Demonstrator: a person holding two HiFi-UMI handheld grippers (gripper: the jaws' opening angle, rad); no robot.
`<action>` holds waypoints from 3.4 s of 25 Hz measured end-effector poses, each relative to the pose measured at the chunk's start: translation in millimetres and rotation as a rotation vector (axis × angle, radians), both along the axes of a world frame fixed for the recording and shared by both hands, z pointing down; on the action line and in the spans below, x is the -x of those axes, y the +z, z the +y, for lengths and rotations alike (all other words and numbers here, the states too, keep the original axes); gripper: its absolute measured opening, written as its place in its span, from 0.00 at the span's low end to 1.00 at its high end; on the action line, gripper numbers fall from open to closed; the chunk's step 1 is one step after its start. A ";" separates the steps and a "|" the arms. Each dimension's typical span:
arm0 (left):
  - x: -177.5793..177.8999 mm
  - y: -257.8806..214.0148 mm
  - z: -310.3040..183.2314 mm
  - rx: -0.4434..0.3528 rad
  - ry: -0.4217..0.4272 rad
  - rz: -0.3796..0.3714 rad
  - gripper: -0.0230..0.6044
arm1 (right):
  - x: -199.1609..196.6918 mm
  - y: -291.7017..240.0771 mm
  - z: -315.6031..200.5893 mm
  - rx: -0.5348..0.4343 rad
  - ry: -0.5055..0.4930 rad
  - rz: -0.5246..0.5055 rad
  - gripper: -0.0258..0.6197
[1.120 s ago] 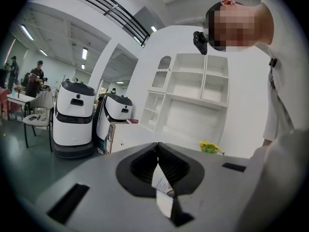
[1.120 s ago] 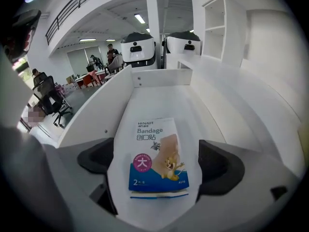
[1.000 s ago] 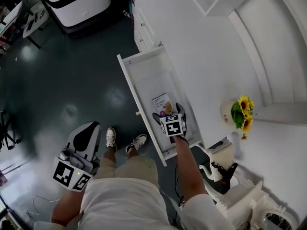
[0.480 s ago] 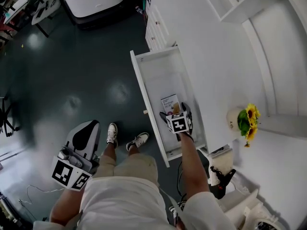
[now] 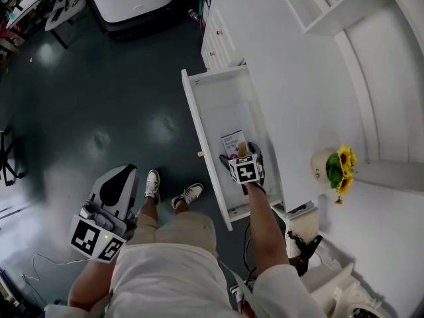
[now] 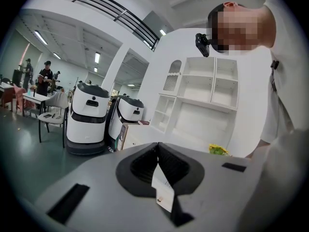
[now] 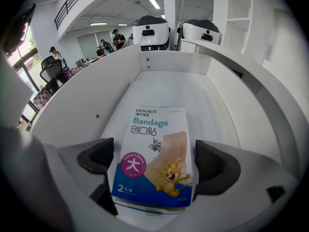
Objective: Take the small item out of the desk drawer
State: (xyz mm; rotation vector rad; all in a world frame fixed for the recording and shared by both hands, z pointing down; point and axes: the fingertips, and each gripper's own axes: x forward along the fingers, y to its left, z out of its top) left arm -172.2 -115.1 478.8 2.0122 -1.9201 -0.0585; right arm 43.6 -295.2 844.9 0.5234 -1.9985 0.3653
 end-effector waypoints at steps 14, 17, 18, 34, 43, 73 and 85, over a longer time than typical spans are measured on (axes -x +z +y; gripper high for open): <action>0.8 -10.0 9.0 -0.024 0.001 -0.002 0.06 | -1.6 -7.3 19.7 0.033 0.060 -0.003 0.73; -1.5 -10.1 9.6 -0.027 0.012 -0.001 0.06 | -7.4 -13.7 20.3 0.048 0.114 -0.025 0.73; -2.2 -10.0 9.6 -0.028 0.017 0.000 0.06 | -8.8 -16.7 19.8 0.048 0.133 -0.038 0.73; -37.6 -29.5 -15.1 -0.102 0.203 0.022 0.06 | -33.6 -109.6 40.5 -0.019 0.344 -0.217 0.73; -60.8 -41.6 -32.8 -0.144 0.339 0.031 0.06 | -60.4 -175.8 56.2 -0.094 0.508 -0.339 0.73; -64.1 -122.2 -87.0 -0.346 0.492 -0.009 0.06 | -118.3 -411.0 46.1 -0.504 0.730 -0.695 0.73; -49.6 -143.9 -101.1 -0.383 0.469 0.005 0.06 | -135.0 -491.2 61.8 -0.676 0.703 -0.769 0.73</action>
